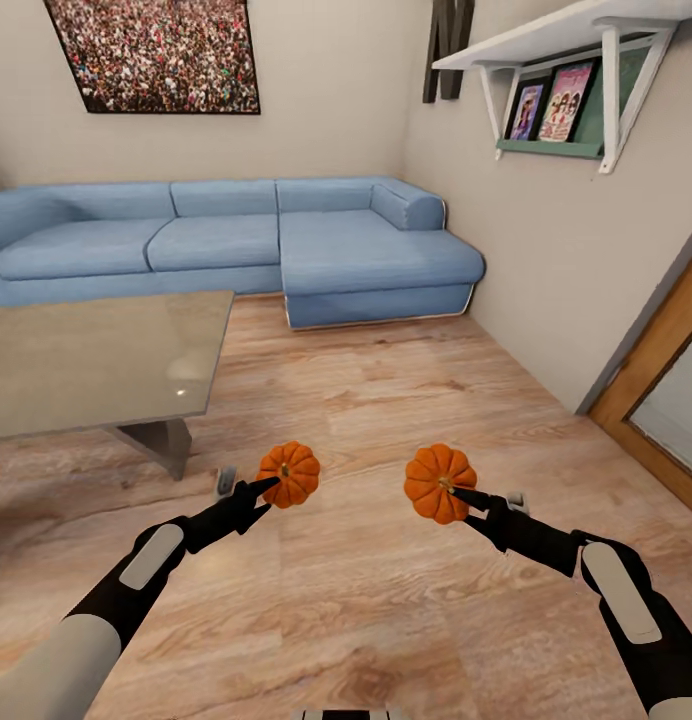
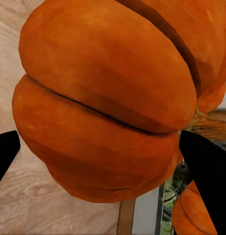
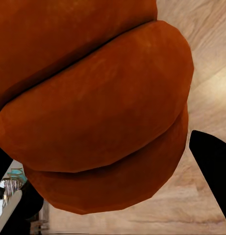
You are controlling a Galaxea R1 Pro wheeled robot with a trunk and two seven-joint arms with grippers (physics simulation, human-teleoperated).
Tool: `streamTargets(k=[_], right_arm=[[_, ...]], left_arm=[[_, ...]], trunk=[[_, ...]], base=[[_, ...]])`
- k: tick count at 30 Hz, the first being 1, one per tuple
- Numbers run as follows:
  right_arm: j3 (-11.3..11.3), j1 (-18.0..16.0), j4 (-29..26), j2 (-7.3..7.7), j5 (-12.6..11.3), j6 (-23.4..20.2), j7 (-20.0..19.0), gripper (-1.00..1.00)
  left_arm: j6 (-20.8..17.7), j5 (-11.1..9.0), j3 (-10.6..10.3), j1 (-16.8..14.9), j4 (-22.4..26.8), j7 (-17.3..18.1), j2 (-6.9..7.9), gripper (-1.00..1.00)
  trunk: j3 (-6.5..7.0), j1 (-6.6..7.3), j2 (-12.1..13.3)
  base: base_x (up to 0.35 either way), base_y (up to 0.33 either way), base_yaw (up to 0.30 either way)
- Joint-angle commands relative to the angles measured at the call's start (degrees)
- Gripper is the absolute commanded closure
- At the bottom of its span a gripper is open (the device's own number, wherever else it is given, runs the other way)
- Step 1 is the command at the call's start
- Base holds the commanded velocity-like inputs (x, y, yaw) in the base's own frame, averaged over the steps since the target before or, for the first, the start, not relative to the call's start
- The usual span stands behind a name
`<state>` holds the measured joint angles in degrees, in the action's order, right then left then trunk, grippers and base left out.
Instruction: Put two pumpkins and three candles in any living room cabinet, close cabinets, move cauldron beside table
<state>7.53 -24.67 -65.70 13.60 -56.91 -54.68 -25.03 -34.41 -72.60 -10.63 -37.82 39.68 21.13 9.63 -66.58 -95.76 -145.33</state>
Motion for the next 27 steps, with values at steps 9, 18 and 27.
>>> streamTargets(k=[9,18,27], right_arm=[[0.1,0.0,0.0,0.03,-0.6,-0.5,0.0,1.00],[0.1,-0.1,0.7,0.03,-0.6,-0.5,0.8,1.00],[0.1,-0.1,1.1,0.03,-0.6,-0.5,2.6,1.00]], left_arm=[[-0.5,-0.6,-0.2,-0.1,-0.5,-0.6,0.04,1.00],[-0.8,-0.8,-0.2,-0.1,-0.9,-1.0,0.04,1.00],[-0.9,-1.0,-0.2,-0.1,-1.0,-2.6,-0.02,1.00]], trunk=[[0.93,0.09,0.0],[1.88,0.17,0.1],[4.17,0.40,0.2]], base=[[0.000,0.000,0.276],[0.000,0.000,0.276],[0.000,0.000,0.276]])
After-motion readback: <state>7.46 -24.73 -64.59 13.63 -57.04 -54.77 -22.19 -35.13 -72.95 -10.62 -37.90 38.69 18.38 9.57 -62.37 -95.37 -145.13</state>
